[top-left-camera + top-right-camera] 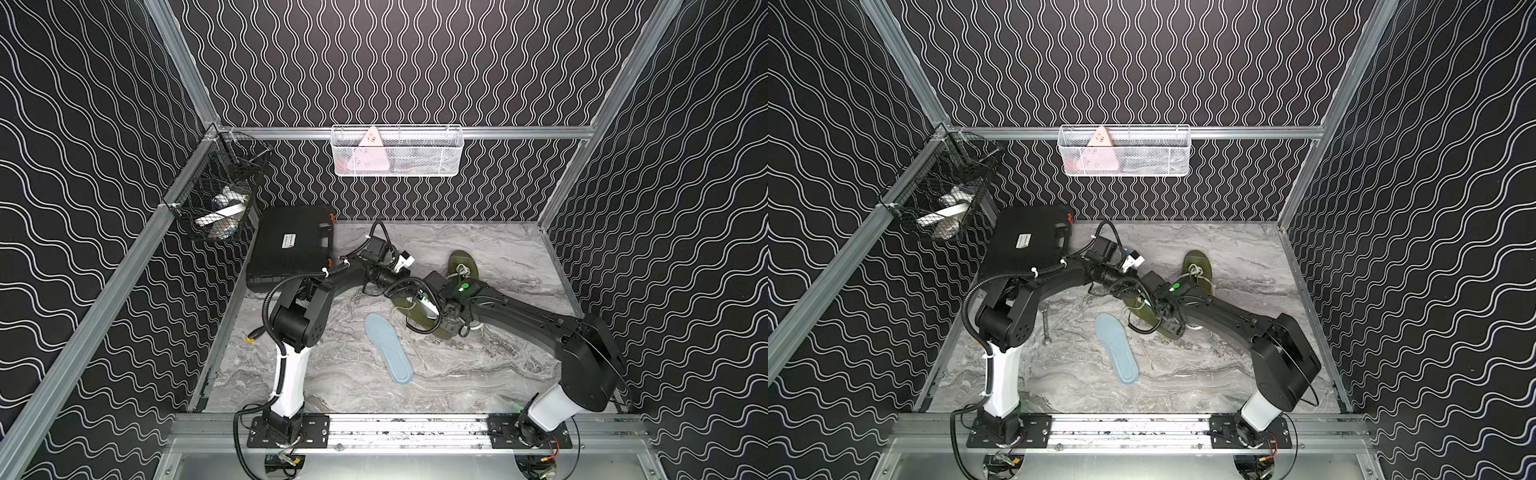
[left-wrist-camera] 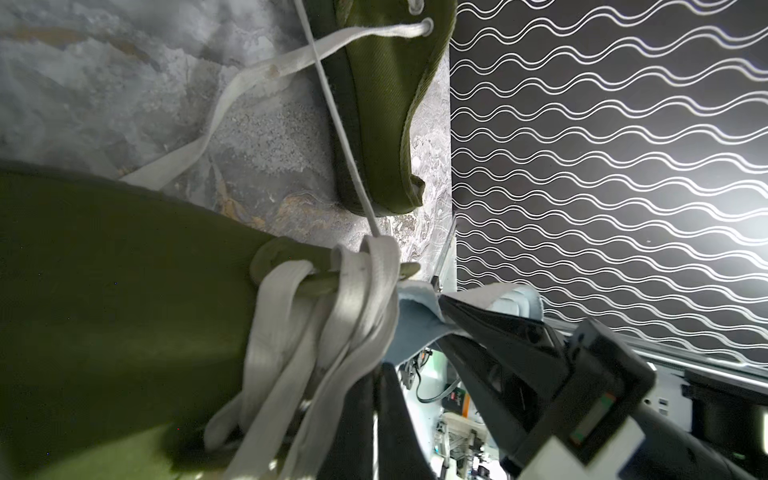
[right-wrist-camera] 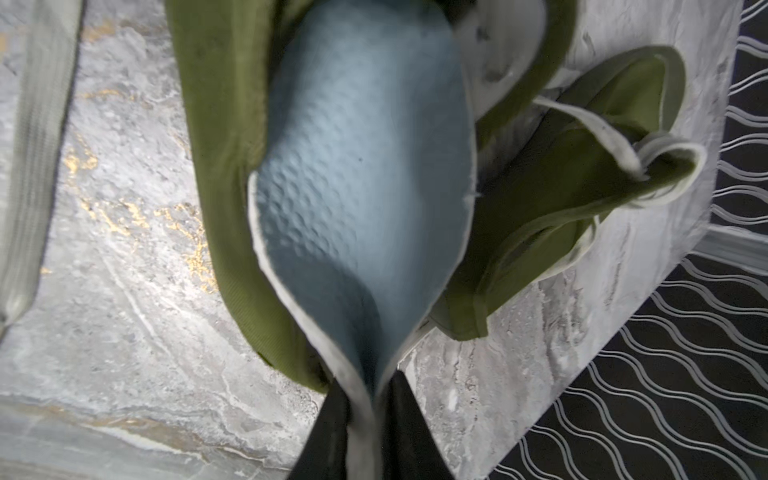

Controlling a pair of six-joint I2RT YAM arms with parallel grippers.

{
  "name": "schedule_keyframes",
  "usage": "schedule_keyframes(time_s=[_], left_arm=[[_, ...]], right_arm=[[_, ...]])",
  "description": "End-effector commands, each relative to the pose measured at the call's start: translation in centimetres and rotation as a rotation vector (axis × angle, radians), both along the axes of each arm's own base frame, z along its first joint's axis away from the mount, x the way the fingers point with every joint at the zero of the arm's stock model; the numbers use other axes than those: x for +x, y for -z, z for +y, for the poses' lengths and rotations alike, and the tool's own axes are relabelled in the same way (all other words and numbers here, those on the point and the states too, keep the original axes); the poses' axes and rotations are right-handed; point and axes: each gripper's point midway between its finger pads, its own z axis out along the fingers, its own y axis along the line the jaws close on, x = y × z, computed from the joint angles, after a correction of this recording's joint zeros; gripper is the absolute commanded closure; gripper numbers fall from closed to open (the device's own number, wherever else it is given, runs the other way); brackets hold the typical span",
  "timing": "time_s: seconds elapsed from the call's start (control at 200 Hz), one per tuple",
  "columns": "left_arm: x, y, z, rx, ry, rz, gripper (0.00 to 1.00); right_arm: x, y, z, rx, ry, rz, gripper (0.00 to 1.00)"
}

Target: Insert the insole into the shoe

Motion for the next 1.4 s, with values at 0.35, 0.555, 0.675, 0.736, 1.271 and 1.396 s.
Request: schedule_keyframes(time_s=[0.35, 0.555, 0.675, 0.736, 1.271, 1.396], left_arm=[[0.5, -2.2, -0.7, -0.158, -0.045, 0.038, 1.00], [1.0, -2.8, -0.8, -0.225, -0.075, 0.062, 1.00], [1.1, -3.0, -0.8, -0.242, -0.093, 0.072, 1.00], [1.0, -2.7, -0.8, -0.235, -0.098, 0.077, 1.00], [0.5, -1.3, 0.2, -0.122, -0.135, 0.067, 1.00], [0.5, -1.2, 0.3, -0.113, -0.144, 0.062, 1.00]], right_arm=[[-0.4, -0.4, 2.4, 0.293, 0.140, 0.071, 0.80], [-1.0, -0.1, 2.7, 0.340, 0.196, 0.115, 0.80], [-1.0, 0.1, 2.9, 0.337, 0.218, 0.143, 0.80], [-0.7, 0.1, 3.2, 0.344, 0.234, 0.152, 0.80], [0.3, 0.5, 2.0, 0.357, 0.479, 0.224, 0.79], [0.5, 0.0, 2.7, 0.405, 0.513, 0.230, 0.79]])
